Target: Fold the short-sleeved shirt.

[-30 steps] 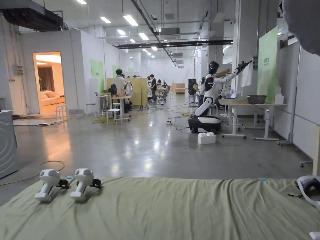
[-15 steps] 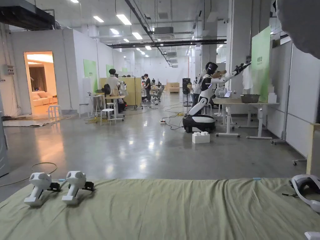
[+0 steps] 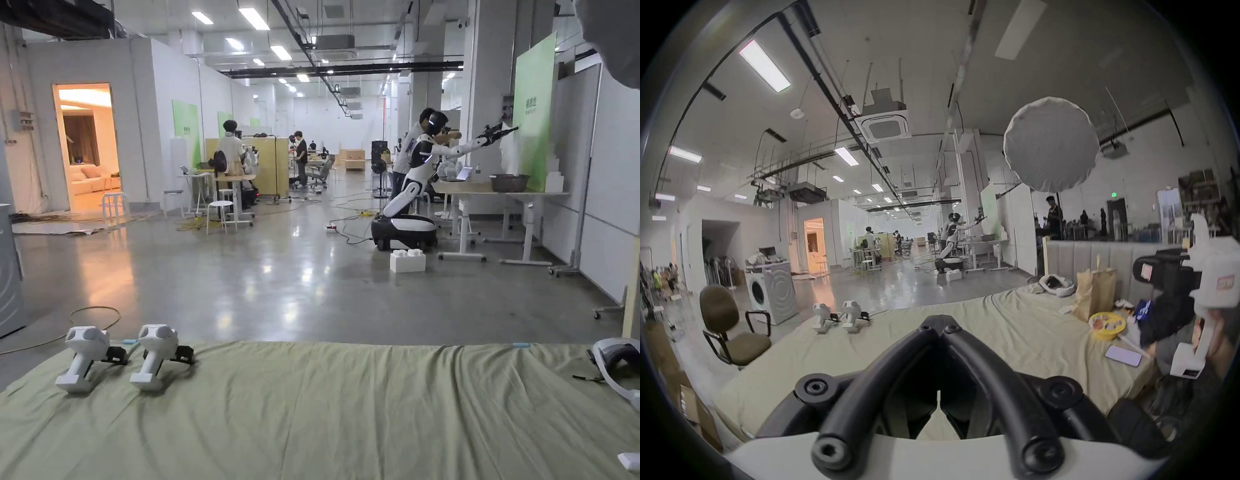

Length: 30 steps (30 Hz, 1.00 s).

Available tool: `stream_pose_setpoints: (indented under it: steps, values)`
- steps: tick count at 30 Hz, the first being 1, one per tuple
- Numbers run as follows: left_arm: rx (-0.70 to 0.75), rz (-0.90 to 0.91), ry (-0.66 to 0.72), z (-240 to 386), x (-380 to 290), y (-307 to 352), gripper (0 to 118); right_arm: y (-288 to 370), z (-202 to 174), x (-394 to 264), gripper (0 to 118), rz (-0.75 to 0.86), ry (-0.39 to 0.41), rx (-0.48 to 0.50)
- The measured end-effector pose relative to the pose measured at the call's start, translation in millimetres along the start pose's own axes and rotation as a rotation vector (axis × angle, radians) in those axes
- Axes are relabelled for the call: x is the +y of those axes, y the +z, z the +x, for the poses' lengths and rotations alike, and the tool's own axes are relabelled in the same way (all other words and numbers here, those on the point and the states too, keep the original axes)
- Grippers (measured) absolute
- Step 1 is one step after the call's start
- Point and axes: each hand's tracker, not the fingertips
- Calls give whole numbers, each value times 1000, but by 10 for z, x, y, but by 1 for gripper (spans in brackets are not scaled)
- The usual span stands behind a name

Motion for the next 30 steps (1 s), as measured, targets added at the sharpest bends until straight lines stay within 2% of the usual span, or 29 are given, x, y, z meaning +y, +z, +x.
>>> stream_pose_setpoints:
  steps: [9, 19, 26, 28, 29, 30]
  values:
    - [-36, 9, 69, -79, -15, 12, 2, -1, -32, -6, 3, -3, 1, 11]
    - [-48, 12, 65, -95, -23, 20, 2, -17, -16, -22, 3, -11, -28, 12]
    - [-50, 30, 77, -118, 24, 38, 2, -16, -31, -4, 4, 3, -16, 10]
    - [-44, 32, 68, -93, 48, 36, 3, -22, -39, -2, 11, 6, -16, 12]
    - [-28, 37, 54, -87, 54, 37, 11, -25, -39, -3, 22, 7, -21, 15]
    - [-24, 42, 50, -88, 53, 37, 44, -31, -33, -4, 46, 5, -31, 15]
